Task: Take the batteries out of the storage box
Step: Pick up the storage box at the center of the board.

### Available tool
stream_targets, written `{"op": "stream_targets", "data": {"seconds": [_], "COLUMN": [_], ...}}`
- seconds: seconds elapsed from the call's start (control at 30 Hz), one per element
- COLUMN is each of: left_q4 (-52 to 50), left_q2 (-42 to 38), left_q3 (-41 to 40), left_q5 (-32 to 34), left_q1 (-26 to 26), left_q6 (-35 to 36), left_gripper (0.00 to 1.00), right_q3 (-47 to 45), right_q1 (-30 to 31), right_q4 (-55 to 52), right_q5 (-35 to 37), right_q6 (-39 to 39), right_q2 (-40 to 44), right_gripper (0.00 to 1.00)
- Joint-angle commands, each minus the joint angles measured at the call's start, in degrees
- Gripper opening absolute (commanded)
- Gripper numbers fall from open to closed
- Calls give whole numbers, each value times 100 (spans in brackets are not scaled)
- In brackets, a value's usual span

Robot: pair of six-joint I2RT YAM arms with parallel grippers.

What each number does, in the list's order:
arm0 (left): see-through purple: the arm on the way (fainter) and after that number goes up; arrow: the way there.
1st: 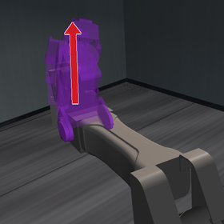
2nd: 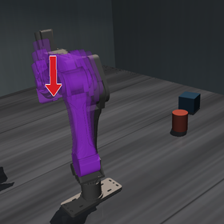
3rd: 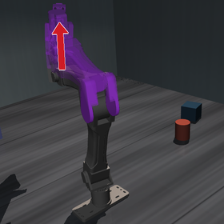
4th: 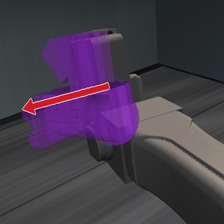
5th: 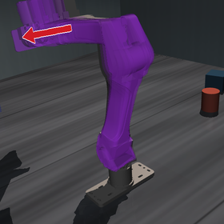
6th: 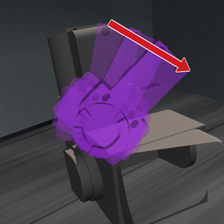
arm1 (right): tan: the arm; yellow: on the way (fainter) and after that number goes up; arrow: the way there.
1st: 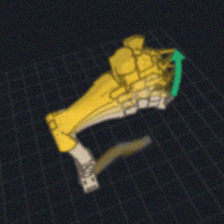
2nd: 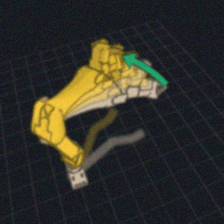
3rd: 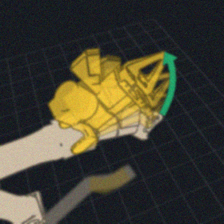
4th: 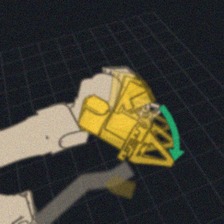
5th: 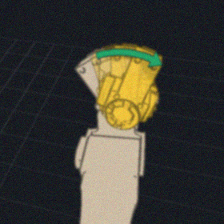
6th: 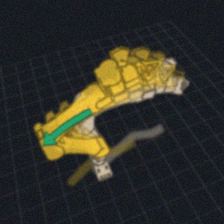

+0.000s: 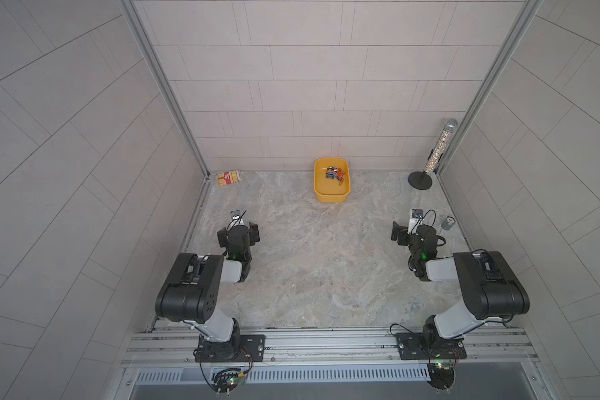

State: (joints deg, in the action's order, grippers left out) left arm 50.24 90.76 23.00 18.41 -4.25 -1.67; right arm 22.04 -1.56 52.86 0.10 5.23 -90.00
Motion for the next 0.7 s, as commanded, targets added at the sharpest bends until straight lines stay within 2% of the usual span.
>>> {"op": "stream_targets", "data": {"seconds": [0.0,0.4,0.47,0.53,0.6,0.67], "left_q4": [-8,-27,99,-693,-2377,-3658], "left_q2": [-86,-107,-157,-665,-1333,-1487], "left_q3": [11,13,-15,158,927,1889], "left_q5": [0,-48,141,457,714,230], "left_q1": [9,31,21,-124,-325,-337], "left_q6": [-43,-56,-43,21,40,-500], "left_gripper": [100,100,100,100,100,100], "right_q3": [-43,-16,-45,62,641,1507], "right_q1": [18,-15,-17,55,304,518], "right_q4": [-4,-34,3,-367,-1858,-3123], "right_q5": [-15,-67,-72,227,681,848], "right_q6": [-28,-9,-5,-14,-205,-54], "right_q2": [44,36,50,305,815,981], "right_gripper": [100,100,98,94,91,91]}}
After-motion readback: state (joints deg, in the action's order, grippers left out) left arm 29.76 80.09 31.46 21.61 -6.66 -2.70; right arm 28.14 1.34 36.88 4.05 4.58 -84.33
